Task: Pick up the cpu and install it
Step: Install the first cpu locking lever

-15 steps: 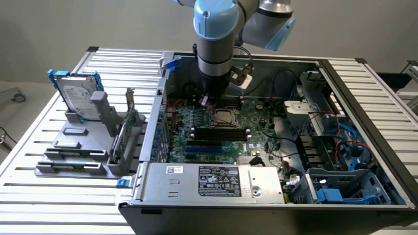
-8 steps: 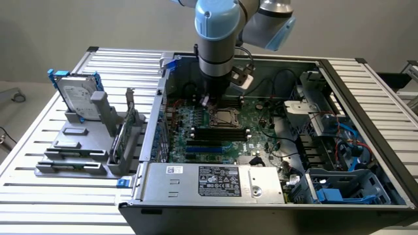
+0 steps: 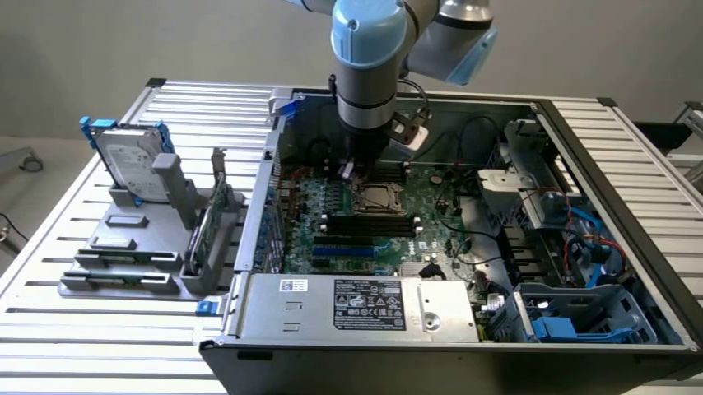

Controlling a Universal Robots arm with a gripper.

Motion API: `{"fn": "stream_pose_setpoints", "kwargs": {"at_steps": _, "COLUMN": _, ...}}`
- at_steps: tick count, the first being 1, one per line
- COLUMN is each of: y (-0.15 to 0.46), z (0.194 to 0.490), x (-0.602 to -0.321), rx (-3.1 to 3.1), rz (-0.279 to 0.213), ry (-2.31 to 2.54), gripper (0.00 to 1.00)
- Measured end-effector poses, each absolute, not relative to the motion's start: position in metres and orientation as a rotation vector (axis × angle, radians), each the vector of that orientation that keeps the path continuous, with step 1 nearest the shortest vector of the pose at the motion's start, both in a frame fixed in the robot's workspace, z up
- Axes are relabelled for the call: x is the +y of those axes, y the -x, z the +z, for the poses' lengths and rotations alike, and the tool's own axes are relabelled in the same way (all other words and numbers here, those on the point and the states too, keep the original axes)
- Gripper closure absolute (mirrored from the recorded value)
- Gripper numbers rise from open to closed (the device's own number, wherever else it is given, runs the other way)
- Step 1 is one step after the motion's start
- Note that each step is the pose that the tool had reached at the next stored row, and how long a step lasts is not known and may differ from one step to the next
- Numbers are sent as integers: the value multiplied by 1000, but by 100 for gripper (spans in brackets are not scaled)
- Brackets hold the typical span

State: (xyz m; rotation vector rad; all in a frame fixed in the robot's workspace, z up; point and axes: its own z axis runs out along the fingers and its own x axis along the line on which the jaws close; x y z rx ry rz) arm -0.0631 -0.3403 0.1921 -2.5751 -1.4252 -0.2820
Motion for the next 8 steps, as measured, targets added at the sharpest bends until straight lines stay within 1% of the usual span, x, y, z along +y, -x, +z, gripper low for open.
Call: {"fn": "stream_pose_setpoints", "kwargs": {"at_steps": 8, "y": 58, "z": 192, "x": -340, "rx": -1426, "rz": -280, "ry": 2578, "gripper": 89}}
